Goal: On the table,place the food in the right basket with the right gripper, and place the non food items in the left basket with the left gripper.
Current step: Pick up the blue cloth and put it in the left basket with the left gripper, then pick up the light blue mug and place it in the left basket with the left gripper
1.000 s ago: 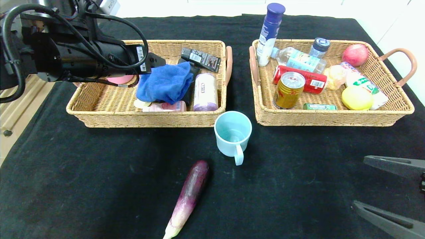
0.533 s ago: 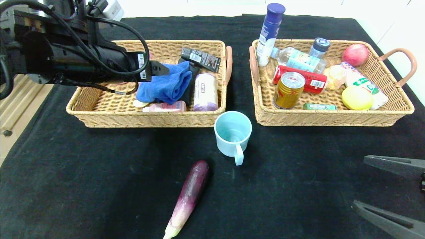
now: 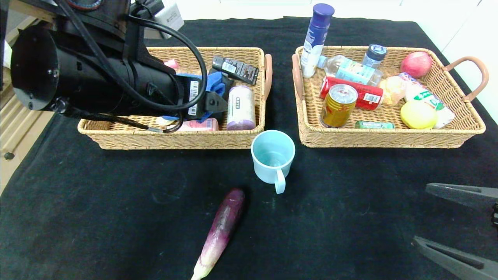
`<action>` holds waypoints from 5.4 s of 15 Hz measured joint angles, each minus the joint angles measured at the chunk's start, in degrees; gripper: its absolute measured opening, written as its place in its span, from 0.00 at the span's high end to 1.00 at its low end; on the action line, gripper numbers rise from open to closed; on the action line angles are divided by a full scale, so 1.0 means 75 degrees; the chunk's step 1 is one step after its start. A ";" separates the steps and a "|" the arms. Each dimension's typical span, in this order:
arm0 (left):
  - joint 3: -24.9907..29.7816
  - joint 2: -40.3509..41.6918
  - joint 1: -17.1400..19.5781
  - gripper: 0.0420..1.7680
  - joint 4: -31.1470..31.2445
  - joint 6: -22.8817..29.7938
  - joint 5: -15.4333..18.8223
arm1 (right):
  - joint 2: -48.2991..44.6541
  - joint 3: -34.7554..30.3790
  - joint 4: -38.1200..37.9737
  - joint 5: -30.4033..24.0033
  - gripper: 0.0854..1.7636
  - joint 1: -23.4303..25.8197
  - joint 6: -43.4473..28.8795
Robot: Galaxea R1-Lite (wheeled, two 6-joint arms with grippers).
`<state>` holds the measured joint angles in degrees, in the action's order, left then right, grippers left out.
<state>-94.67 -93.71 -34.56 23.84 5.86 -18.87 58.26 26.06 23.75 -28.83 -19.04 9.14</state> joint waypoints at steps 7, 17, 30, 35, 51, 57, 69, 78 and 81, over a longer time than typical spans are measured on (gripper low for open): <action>-0.0148 -0.0078 -0.1265 0.04 0.1065 0.0993 0.0140 | 0.0005 0.0005 0.0000 0.0000 0.03 0.0003 0.0003; -0.0743 -0.1287 -0.1612 0.04 0.1123 0.1338 -0.0020 | 0.0005 0.0005 0.0000 0.0000 0.03 0.0000 0.0000; -0.1086 -0.1905 -0.1507 0.03 0.1027 0.1500 -0.0327 | 0.0015 -0.0039 0.0002 0.0000 0.03 -0.0011 0.0000; -0.1177 -0.2118 -0.1510 0.03 0.1003 0.1500 -0.0291 | 0.0015 -0.0044 0.0000 0.0000 0.03 -0.0021 0.0003; -0.1200 -0.2287 -0.1499 0.93 0.1003 0.1495 -0.0229 | 0.0015 -0.0068 0.0000 -0.0010 0.03 -0.0015 0.0015; -0.1200 -0.2316 -0.1499 0.93 0.1024 0.1484 -0.0232 | 0.0026 -0.0065 0.0000 -0.0010 0.03 -0.0015 0.0015; -0.1125 -0.1666 -0.1539 0.93 0.1105 0.1460 -0.0200 | 0.0075 -0.0112 -0.0015 0.0000 0.03 -0.0062 0.0003; -0.1057 -0.0504 -0.1261 0.93 0.0974 0.1484 0.0117 | 0.0119 -0.0127 0.0000 0.0000 0.03 -0.0073 0.0011; -0.1048 -0.0317 -0.0892 0.93 0.0741 0.1481 0.0033 | 0.0119 -0.0127 0.0000 0.0000 0.03 -0.0070 0.0011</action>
<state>-102.54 -96.09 -41.25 29.40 16.97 -18.63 59.15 25.11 23.75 -28.83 -19.57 9.23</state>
